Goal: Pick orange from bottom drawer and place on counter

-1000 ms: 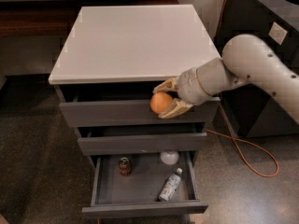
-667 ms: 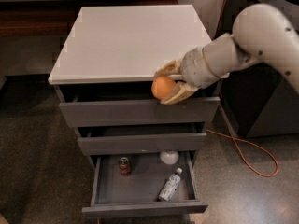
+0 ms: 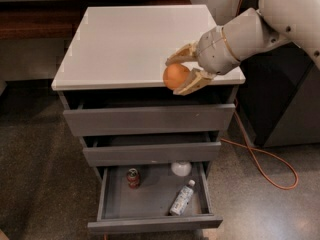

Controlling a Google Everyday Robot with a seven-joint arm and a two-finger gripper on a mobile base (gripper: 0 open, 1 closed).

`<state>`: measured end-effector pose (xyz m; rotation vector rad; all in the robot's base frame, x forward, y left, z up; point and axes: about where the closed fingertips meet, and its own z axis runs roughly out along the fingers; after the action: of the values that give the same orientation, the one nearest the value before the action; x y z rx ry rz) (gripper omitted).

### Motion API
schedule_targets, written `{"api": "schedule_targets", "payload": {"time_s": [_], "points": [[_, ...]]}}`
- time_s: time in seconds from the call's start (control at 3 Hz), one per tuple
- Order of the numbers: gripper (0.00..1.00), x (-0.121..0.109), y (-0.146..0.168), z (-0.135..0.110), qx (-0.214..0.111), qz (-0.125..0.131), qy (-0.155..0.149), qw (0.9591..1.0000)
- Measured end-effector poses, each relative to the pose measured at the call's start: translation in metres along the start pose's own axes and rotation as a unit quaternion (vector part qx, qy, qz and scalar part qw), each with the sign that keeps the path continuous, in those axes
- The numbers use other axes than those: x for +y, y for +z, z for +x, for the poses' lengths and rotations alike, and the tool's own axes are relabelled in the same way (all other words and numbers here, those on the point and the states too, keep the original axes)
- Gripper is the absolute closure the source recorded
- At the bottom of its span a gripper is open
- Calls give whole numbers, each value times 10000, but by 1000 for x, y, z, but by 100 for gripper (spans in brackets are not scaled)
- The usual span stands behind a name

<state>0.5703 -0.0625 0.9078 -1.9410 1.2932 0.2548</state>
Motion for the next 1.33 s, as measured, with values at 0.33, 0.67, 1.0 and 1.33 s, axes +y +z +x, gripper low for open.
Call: {"api": "schedule_targets", "payload": {"time_s": [0.33, 0.67, 1.0, 1.33], "points": [[100, -7, 9, 14, -6, -19, 195, 9998], [100, -25, 24, 39, -87, -158, 383, 9991], [100, -59, 38, 58, -155, -284, 439, 9985], [100, -107, 51, 59, -217, -296, 288, 9989]]}}
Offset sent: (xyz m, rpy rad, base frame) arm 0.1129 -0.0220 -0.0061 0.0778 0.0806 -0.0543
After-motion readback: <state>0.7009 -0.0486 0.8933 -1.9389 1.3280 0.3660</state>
